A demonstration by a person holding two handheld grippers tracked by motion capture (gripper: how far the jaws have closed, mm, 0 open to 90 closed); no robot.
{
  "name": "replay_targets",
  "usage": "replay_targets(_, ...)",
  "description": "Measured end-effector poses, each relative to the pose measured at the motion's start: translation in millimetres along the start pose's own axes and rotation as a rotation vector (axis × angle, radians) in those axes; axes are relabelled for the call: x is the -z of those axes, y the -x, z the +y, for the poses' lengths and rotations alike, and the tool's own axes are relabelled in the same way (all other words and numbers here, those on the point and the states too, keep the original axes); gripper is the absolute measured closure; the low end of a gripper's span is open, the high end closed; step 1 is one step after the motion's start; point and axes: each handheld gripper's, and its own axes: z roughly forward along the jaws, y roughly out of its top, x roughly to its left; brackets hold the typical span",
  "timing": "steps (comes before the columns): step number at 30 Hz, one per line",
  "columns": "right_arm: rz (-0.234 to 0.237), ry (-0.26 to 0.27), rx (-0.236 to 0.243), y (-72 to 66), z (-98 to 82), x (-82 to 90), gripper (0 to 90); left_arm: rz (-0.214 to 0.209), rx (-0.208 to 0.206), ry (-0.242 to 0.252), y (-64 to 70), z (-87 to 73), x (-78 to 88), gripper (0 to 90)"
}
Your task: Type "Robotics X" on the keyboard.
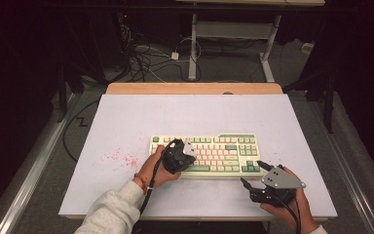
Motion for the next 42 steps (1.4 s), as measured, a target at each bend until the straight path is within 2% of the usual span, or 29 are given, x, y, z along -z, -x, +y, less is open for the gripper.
replay_targets(6,-0.004,0.004,0.000,1.0,0.6,1.2,25.9,0.029,-0.003,0.067,-0.5,-1.7,11.1,85.1)
replay_targets(10,-0.004,0.006,-0.004,1.6,0.4,1.4,25.9,0.064,-0.007,0.122,-1.4,-4.5,21.8,79.3)
replay_targets(12,-0.004,0.007,-0.004,1.8,0.4,1.5,25.9,0.061,-0.010,0.148,-2.4,-7.1,27.5,77.4)
replay_targets(18,0.000,0.008,-0.008,3.0,0.5,1.8,26.5,0.135,-0.011,0.227,0.4,-17.4,43.5,58.5)
replay_targets(19,0.001,0.007,-0.010,3.0,0.5,1.7,26.5,0.148,-0.011,0.236,1.1,-19.4,45.4,52.6)
replay_targets(24,0.000,0.007,-0.015,3.3,1.0,1.8,26.6,0.199,-0.021,0.273,6.6,-32.6,52.6,34.9)
replay_targets(26,0.000,0.006,-0.018,4.5,0.8,1.5,27.0,0.209,-0.011,0.294,7.1,-40.2,55.0,28.9)
replay_targets(28,0.005,-0.005,-0.021,4.8,0.7,0.8,30.7,0.226,0.002,0.301,7.6,-48.4,56.5,25.8)
replay_targets(32,0.034,-0.012,-0.032,4.1,1.0,-0.5,34.5,0.233,0.025,0.303,9.6,-68.0,59.9,21.9)
replay_targets(35,0.078,0.002,-0.054,6.1,4.8,-3.7,38.7,0.233,0.055,0.315,10.0,-82.5,62.3,21.2)
replay_targets(37,0.111,0.001,-0.055,6.5,8.7,-7.4,44.1,0.245,0.057,0.294,11.3,-89.3,63.0,18.6)
replay_targets(40,0.108,-0.022,-0.038,5.6,14.7,-14.7,54.3,0.246,0.083,0.297,12.4,-100.6,65.9,18.2)
replay_targets(42,0.130,-0.031,-0.042,5.7,18.1,-20.0,64.1,0.245,0.092,0.284,13.1,-107.8,66.9,17.8)
